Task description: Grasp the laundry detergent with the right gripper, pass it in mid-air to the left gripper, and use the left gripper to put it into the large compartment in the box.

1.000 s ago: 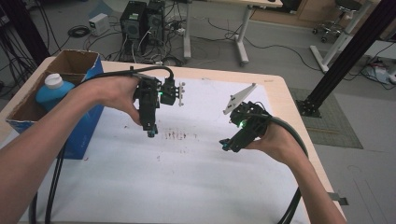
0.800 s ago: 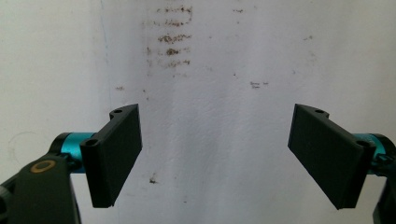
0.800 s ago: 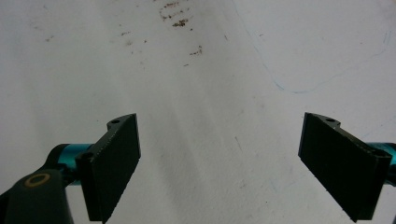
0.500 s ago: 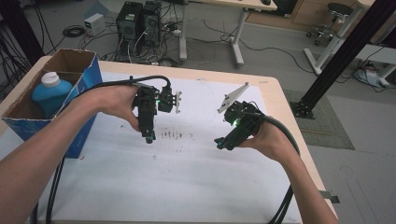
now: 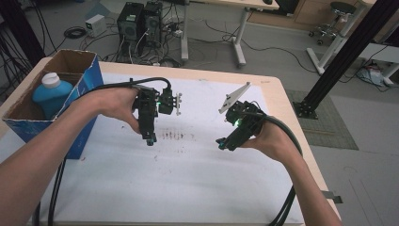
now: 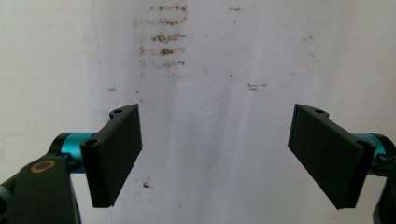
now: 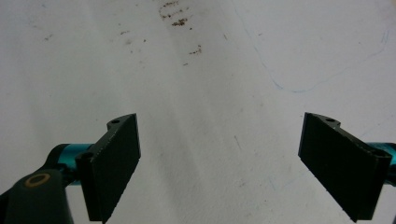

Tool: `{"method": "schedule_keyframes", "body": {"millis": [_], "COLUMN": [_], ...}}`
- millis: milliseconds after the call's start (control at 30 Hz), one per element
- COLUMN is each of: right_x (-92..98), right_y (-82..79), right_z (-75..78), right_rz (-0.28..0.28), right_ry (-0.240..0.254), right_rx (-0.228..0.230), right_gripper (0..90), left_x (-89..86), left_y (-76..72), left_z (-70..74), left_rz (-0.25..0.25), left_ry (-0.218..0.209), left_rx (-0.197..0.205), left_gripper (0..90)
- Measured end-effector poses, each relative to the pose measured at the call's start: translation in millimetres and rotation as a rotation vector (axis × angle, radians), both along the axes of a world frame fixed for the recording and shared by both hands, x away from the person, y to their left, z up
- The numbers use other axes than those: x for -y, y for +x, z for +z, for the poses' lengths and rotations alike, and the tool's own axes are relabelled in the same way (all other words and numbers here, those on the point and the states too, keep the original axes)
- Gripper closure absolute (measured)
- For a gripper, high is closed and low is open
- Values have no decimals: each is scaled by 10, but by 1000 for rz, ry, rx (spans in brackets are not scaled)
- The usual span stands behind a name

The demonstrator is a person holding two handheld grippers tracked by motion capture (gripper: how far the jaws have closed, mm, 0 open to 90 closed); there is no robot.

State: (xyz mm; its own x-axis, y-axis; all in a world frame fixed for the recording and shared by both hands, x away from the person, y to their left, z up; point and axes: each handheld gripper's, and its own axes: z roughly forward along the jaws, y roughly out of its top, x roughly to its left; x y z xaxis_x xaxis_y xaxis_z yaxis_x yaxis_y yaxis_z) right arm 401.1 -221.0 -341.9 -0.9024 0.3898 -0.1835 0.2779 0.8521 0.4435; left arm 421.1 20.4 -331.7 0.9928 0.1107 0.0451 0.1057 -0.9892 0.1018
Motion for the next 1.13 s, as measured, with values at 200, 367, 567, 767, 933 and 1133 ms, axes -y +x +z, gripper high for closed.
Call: {"method": "schedule_keyframes", "body": {"millis": [200,367,567,767,933,1133], "right_x": [-15,-8,8,16,19,35], "right_y": [-5,-4,-28,-38,-47,-51], "right_z": [-3,4,2,-13,-12,-57], "right_rz": [4,3,2,1,-2,-5], "right_ry": [1,6,9,9,16,26], "right_rx": [0,4,5,6,8,6], "right_gripper": [123,123,123,124,124,123], "left_x": [-26,-32,-26,-11,-13,-33], "left_y": [-16,-10,-13,-33,-34,-14], "left_z": [-8,-3,-13,-23,-42,-86], "left_rz": [10,10,9,0,-2,2], "left_ry": [-5,-10,-8,-9,-16,-50], "left_rx": [1,0,-5,-2,-4,-6], "left_gripper": [176,176,176,176,176,176]}}
